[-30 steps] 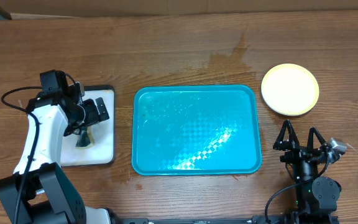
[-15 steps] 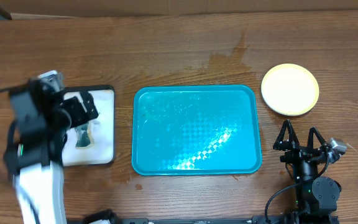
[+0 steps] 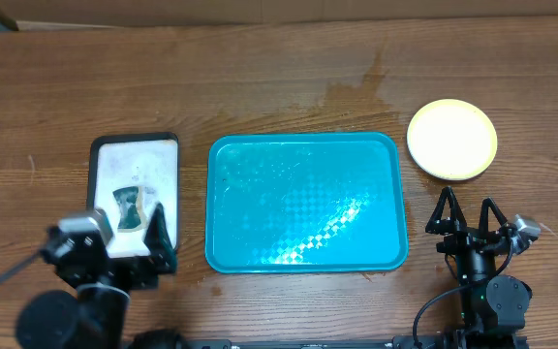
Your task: Clean dirty plates on tray and stack at the side
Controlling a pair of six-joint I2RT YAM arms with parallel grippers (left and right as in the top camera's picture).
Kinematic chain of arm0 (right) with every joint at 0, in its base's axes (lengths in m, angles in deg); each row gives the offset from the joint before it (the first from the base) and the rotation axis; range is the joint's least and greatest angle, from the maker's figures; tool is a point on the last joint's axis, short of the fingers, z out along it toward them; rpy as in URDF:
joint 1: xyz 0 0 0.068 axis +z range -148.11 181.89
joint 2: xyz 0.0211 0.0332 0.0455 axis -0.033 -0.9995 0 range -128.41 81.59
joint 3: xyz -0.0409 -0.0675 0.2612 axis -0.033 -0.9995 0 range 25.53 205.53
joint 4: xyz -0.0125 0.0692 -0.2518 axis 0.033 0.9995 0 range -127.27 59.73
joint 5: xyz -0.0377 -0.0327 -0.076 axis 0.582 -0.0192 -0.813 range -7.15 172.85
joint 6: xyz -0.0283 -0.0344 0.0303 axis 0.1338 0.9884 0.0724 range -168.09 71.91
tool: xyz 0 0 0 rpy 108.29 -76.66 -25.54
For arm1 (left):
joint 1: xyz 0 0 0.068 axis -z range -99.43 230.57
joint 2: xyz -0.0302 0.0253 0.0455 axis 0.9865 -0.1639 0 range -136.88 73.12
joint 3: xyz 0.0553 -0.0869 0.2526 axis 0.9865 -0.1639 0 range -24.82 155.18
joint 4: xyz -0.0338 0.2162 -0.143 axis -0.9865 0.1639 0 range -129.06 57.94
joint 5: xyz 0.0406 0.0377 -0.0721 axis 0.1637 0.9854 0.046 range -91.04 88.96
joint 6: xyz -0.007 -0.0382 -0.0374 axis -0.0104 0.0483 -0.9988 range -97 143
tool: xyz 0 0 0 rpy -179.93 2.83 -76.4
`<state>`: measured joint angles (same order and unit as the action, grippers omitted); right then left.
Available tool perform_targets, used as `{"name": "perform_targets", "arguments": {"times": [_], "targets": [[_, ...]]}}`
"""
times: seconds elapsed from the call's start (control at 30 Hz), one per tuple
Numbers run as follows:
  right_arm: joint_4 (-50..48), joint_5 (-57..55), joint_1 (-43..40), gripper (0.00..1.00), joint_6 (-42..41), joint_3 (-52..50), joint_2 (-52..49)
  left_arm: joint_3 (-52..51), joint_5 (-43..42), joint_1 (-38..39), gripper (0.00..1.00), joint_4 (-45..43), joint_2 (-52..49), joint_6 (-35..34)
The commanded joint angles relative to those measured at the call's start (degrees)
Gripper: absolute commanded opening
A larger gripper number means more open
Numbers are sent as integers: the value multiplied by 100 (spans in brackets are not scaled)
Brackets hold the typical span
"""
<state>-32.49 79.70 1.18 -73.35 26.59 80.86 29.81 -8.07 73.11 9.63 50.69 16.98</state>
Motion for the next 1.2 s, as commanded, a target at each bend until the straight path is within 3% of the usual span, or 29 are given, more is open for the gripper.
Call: {"name": "perform_targets", "arguments": {"times": [0.0,0.13,0.33,0.43,0.53,0.83,0.97,1.1,1.17], "targets": [[-24,28,-7,100,-2,-59,44,-824,-11,76,100,-146,555,-48],[-24,28,-7,100,-2,-59,44,-1945,-46,76,100,-1309,1244,-468],[-24,28,-7,100,-2,-59,44,-3532,-46,107,100,-4116,2138,-1425],[-24,28,-7,100,-2,-59,44,-4096,-44,227,100,-5265,2210,-1438],[-24,28,-7,100,-2,-59,44,-4426,-39,315,100,-5748,2223,-1434],[-24,28,-7,100,-2,-59,44,-5442,-55,378,100,-5897,2223,-1349],[-24,28,-7,100,-2,-59,44,-5436,-92,391,100,-5292,2223,-1248],[-24,28,-7,100,-2,-59,44,-5436,-17,483,100,-4435,2223,-758],[-24,28,-7,100,-2,-59,44,-5436,11,564,100,-4478,2223,-293]]}}
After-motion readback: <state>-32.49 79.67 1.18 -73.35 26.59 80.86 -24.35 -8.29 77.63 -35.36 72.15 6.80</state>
